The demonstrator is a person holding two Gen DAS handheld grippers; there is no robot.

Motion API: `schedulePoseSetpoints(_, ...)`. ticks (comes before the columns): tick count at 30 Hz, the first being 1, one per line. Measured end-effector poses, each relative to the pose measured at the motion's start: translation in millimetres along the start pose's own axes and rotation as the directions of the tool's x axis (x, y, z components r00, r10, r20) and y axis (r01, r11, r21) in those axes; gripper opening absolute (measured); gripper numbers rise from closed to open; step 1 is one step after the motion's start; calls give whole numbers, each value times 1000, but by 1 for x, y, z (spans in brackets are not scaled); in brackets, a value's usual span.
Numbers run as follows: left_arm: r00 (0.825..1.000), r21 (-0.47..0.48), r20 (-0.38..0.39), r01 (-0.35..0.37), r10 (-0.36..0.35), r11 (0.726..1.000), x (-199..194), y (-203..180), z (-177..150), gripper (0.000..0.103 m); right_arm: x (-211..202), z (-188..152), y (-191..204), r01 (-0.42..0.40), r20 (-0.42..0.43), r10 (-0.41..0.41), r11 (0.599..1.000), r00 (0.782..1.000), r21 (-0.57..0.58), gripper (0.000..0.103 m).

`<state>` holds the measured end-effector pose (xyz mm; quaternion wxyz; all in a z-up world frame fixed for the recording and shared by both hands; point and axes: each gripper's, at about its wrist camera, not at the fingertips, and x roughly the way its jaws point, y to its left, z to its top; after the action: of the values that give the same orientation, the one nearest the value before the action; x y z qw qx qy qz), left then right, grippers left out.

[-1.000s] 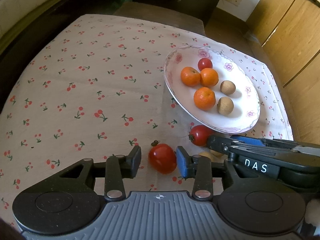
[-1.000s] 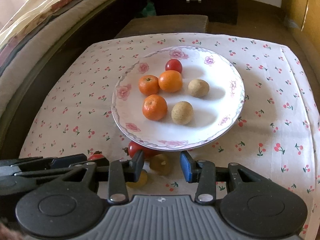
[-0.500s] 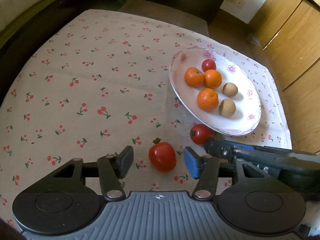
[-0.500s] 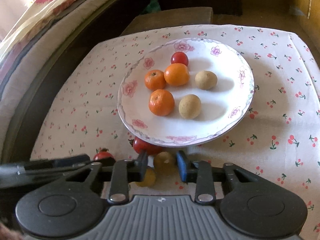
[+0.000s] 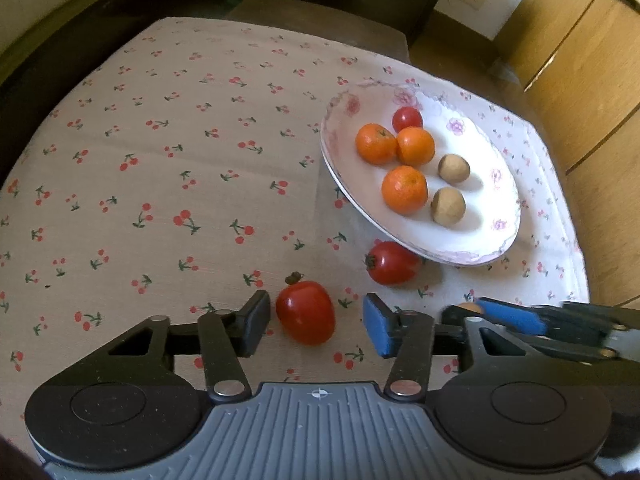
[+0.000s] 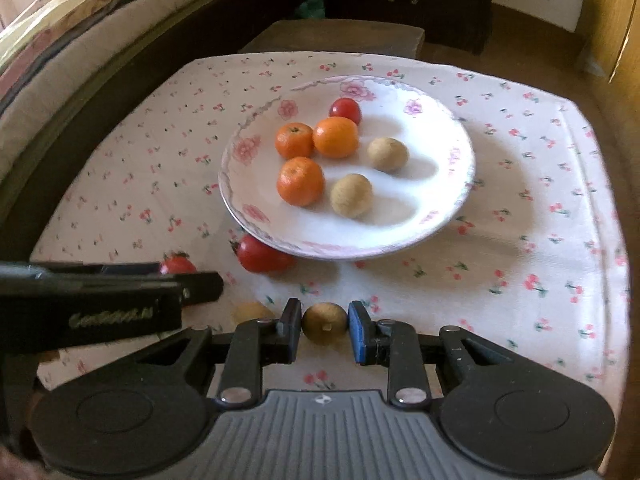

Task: Organize fruits
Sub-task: 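Bring the left gripper around a red tomato while the right closes on a brown fruit, then close the left gripper on the red tomato while the right holds its brown fruit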

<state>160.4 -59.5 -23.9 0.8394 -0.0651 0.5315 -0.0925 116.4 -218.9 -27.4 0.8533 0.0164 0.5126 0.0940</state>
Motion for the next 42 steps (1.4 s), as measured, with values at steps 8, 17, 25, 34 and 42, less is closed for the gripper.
schedulePoseSetpoints(8, 999, 65, 16, -36, 35, 997, 3, -14, -3, 41, -17, -12, -6, 30, -6, -30, 999, 1000, -24, 27)
schedulePoseSetpoints(17, 1000, 122, 0, -5, 5, 992, -11, -11, -27, 38, -29, -29, 0, 20, -14, -21, 999, 1000, -50, 27)
schedulePoseSetpoints(25, 999, 88, 11, 31, -33, 996, -29, -2, -42, 39, -38, -47, 3, 5, -19, -6, 998, 1000, -55, 27)
schedulePoseSetpoints(34, 999, 12, 42, 29, -30, 1000, -15, -14, -17, 48, -33, -46, -1, -9, -21, 8, 999, 1000, -47, 27)
schedulePoseSetpoints(42, 998, 23, 58, -14, 13, 1000, -2, -30, -8, 54, -28, -45, -8, -15, -30, 15, 1000, 999, -24, 27)
